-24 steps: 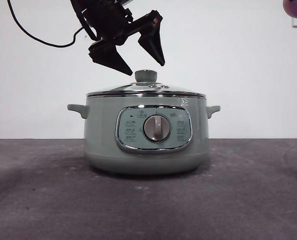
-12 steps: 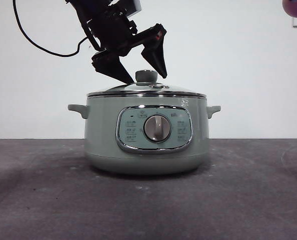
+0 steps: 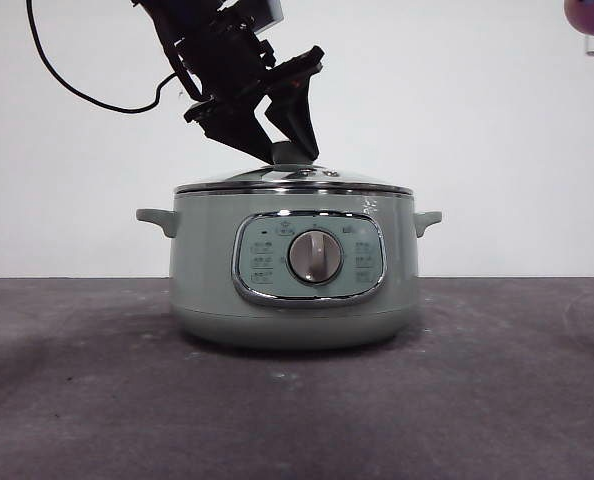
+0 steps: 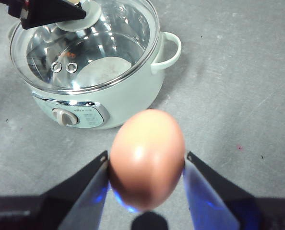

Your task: Pick up the egg,open the lid,put the egg in the pot,close the lid

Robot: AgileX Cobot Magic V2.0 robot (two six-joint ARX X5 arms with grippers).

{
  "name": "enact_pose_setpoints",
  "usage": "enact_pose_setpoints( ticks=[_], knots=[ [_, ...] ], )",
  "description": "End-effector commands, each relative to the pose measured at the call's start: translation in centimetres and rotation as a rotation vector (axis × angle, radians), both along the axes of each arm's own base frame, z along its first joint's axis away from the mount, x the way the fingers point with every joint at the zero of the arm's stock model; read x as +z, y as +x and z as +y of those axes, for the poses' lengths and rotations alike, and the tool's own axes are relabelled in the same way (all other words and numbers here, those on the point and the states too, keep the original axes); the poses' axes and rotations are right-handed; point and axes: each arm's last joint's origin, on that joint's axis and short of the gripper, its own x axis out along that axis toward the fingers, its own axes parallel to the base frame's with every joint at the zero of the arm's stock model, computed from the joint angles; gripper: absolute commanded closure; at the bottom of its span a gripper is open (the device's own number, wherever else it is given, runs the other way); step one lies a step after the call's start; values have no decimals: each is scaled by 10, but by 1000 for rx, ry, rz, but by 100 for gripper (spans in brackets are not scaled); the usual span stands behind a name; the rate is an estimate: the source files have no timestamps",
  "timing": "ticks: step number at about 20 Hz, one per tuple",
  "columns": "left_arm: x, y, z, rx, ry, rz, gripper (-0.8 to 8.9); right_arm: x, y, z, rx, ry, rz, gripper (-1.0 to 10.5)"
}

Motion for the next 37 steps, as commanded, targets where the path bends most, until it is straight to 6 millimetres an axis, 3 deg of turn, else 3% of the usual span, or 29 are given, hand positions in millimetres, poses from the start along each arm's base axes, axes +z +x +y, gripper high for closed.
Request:
enact_pose_setpoints(
  ticks=[1, 5, 9, 13, 17, 22, 27, 33, 37],
  knots=[
    [18, -7, 3, -1, -30, -43, 822, 1, 0, 0, 0, 1, -10, 958],
    [55, -23, 13, 3, -72, -116, 822, 1, 1, 1, 2, 3, -12, 958],
    [103, -54, 34, 9, -110, -191, 822, 6, 11, 5, 9, 30, -72, 959],
    [148, -108, 70, 57, -113, -264, 822, 8, 40, 19, 77, 75, -64, 959],
    [177, -169, 106, 96, -91, -320, 822, 8, 89, 52, 134, 56, -36, 959],
    [190, -225, 138, 112, -97, -342, 822, -5, 158, 116, 248, -14, 25, 960],
    [191, -248, 152, 117, -93, -333, 822, -47, 213, 171, 312, -68, 83, 960],
    [190, -252, 154, 116, -88, -320, 822, -114, 240, 196, 316, -206, 115, 960],
    [189, -252, 154, 116, -81, -311, 822, -136, 244, 198, 323, -252, 163, 960]
  ],
)
